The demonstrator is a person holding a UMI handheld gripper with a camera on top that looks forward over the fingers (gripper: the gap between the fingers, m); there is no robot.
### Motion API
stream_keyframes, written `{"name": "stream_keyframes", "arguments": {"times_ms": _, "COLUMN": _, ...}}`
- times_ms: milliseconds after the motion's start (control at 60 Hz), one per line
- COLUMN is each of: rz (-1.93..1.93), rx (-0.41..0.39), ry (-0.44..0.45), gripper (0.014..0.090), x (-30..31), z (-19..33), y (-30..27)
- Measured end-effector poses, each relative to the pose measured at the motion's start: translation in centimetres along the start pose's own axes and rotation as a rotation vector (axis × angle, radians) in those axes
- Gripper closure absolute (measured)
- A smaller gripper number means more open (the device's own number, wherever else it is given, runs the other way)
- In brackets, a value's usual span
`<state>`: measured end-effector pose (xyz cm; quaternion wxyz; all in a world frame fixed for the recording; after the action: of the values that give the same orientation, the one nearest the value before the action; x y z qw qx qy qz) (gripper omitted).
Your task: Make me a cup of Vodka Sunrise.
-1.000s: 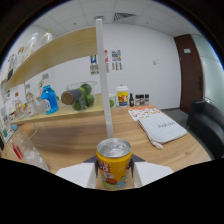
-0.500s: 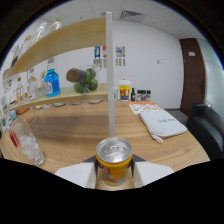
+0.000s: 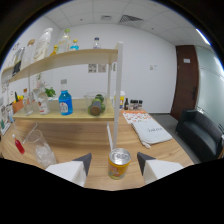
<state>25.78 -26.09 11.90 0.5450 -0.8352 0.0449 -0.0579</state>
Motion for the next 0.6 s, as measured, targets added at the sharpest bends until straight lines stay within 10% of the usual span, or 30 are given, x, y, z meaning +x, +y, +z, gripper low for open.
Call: {"name": "stream_keyframes", "arguments": {"times_ms": 600, "rz": 0.036, "rx": 0.036, "ry": -0.166, "gripper": 0.0187, "x": -20.8, "z": -8.9, "y": -0.1}}
